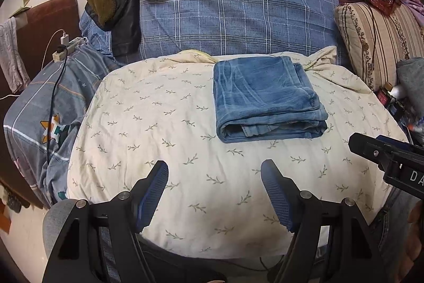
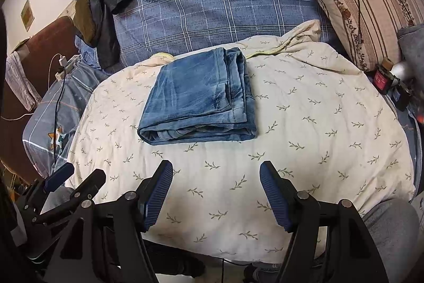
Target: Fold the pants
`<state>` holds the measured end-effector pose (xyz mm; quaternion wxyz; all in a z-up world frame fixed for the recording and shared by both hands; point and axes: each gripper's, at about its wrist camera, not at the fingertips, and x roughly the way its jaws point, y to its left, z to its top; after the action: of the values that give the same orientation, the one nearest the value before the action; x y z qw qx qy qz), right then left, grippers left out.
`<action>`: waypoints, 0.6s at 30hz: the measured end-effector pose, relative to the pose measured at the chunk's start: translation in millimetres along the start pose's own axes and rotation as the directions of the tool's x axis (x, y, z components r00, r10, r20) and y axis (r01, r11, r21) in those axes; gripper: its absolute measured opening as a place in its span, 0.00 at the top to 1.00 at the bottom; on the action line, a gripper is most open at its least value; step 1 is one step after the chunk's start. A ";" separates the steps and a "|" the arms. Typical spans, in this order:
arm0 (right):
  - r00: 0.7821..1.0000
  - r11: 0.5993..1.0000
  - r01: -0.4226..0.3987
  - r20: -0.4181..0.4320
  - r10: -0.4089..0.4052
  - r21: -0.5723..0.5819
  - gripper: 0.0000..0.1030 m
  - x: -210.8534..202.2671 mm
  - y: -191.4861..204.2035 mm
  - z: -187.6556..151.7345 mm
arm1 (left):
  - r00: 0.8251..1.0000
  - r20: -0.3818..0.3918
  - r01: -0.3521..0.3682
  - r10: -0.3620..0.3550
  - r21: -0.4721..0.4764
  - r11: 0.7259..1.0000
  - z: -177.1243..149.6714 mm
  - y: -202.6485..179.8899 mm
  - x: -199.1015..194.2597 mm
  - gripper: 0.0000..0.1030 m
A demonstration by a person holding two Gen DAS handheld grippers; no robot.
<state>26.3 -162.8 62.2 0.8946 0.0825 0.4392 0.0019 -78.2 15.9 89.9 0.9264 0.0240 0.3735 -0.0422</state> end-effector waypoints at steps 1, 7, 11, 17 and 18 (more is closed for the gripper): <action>1.000 1.000 -0.001 -0.001 0.001 0.002 0.33 0.2 -0.4 -0.2 | 1.000 -0.001 -0.001 0.001 0.001 1.000 0.1 -0.8 0.3 0.29; 1.000 1.000 0.001 -0.005 -0.001 0.004 0.33 3.1 -2.0 0.4 | 1.000 0.011 -0.005 0.005 0.000 1.000 0.1 -3.1 -1.9 0.30; 1.000 1.000 0.003 -0.010 -0.003 -0.003 0.33 4.8 0.8 -1.0 | 1.000 0.012 -0.004 0.004 -0.005 1.000 -1.7 -3.9 -2.0 0.30; 1.000 1.000 0.005 -0.011 -0.005 0.002 0.33 5.0 1.0 -2.0 | 1.000 0.014 -0.007 0.007 0.000 1.000 -1.6 -6.6 -2.3 0.30; 1.000 1.000 0.004 -0.012 -0.004 0.002 0.33 5.4 0.6 -1.8 | 1.000 0.016 -0.011 0.011 0.005 1.000 -2.0 -7.5 -2.7 0.30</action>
<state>28.2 -161.5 57.0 0.8919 0.0827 0.4446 0.0000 -82.3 8.7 90.3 0.9295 0.0282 0.3657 -0.0381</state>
